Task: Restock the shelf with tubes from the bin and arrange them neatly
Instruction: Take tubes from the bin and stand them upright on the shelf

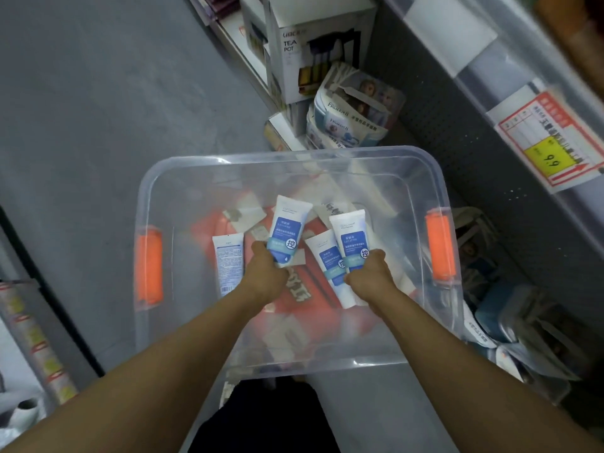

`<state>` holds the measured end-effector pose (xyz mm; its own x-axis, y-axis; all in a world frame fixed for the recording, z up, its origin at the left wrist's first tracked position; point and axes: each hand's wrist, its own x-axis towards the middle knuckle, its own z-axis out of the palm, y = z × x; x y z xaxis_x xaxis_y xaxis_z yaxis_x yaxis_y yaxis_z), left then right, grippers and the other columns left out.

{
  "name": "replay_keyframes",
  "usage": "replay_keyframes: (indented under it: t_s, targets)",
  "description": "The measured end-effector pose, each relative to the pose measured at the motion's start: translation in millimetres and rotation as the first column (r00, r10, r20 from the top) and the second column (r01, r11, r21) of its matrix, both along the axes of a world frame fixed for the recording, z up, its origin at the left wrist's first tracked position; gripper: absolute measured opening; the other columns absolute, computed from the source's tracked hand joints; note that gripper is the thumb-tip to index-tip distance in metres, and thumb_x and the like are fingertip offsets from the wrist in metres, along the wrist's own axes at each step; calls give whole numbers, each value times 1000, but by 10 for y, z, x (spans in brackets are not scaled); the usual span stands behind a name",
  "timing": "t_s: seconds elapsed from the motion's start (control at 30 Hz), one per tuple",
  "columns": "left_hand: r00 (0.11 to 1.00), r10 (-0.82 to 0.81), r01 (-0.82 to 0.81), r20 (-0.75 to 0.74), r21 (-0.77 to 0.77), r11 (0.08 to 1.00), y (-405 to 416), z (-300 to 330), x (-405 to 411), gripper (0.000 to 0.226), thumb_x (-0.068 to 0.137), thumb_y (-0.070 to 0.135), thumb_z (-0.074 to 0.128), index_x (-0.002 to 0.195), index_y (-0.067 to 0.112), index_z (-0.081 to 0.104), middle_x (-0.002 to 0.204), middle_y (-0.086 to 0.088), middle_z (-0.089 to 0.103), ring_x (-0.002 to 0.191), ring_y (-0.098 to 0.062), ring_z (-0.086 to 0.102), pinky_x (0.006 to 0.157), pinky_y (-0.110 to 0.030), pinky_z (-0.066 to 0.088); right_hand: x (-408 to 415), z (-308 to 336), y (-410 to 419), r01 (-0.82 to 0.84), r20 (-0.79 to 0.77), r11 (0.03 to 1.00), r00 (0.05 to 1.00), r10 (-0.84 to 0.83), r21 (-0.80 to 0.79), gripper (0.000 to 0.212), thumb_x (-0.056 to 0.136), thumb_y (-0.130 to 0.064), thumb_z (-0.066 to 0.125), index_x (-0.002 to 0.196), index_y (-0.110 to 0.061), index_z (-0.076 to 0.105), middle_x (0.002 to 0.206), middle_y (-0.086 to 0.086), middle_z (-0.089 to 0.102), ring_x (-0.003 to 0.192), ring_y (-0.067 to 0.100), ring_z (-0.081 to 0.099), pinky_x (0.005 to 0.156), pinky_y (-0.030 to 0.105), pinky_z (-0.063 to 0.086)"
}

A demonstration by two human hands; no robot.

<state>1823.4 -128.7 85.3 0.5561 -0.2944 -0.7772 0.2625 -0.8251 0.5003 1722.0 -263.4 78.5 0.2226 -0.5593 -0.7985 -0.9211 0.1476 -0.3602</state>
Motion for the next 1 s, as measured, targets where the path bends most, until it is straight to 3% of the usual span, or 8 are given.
replay_keyframes:
  t_s: [0.17, 0.37, 0.5, 0.57, 0.67, 0.73, 0.83, 1.0]
  targets:
    - [996, 88, -90, -19, -137, 986, 11, 465, 58, 35, 88, 4, 55, 114, 15, 35, 95, -4, 51, 72, -6, 47, 58, -20, 37, -48, 572, 110, 72, 210, 997, 975, -71, 2, 42, 79, 6, 60, 107, -11, 34, 104, 8, 55, 90, 22, 58, 76, 33, 49]
    - [993, 108, -117, -45, -305, 945, 48, 1157, 127, 29, 93, 16, 51, 119, 10, 39, 96, 0, 51, 79, -11, 48, 62, -25, 34, -102, 1423, 261, 231, 402, 971, 896, -190, -56, 42, 81, 3, 58, 112, -12, 34, 94, 5, 52, 76, 15, 53, 67, 30, 48]
    - [1000, 18, -13, 9, -403, 915, 104, 1707, 143, 17, 93, 9, 50, 107, 16, 42, 95, -1, 54, 80, -12, 50, 73, -26, 36, -191, 2024, 375, 270, 475, 958, 858, -193, -100, 56, 84, 2, 54, 130, -11, 27, 93, 0, 51, 74, 8, 50, 66, 28, 46]
    - [999, -17, 36, 46, -438, 898, 122, 1985, 147, 21, 92, 8, 52, 111, 15, 45, 103, -4, 56, 90, -17, 52, 79, -29, 37, -267, 2324, 430, 270, 482, 952, 859, -171, -145, 46, 85, 1, 54, 121, -12, 29, 98, 3, 52, 72, 7, 48, 59, 24, 43]
    - [988, -81, 134, 132, -471, 872, 128, 2423, 132, 29, 89, 9, 57, 116, 10, 46, 108, -7, 59, 86, -18, 55, 75, -31, 44, -386, 2761, 512, 296, 506, 927, 850, -146, -230, 41, 84, 0, 54, 115, -13, 30, 104, 7, 50, 79, 11, 51, 61, 25, 44]
    - [978, -108, 187, 180, -508, 841, 104, 2704, 104, 31, 87, 6, 60, 114, 7, 44, 113, -11, 59, 93, -22, 57, 83, -36, 47, -481, 3046, 564, 327, 536, 902, 833, -134, -283, 45, 84, -1, 55, 118, -13, 29, 109, 8, 51, 87, 17, 54, 63, 28, 46]
    - [955, -132, 260, 267, -530, 807, 55, 3151, -6, 36, 85, 5, 62, 110, 10, 37, 112, -9, 54, 101, -25, 55, 94, -40, 46, -652, 3463, 642, 355, 557, 842, 826, -79, -407, 43, 86, -2, 56, 115, -14, 28, 104, 4, 49, 80, 12, 50, 58, 24, 43]
    - [907, -203, 391, 370, -558, 732, -84, 3749, -352, 33, 88, 3, 57, 112, 11, 36, 110, -8, 51, 97, -20, 50, 84, -32, 41, -1047, 4045, 728, 431, 570, 713, 820, -53, -554, 39, 87, -5, 59, 110, -10, 29, 106, 4, 47, 90, 17, 50, 73, 26, 39]
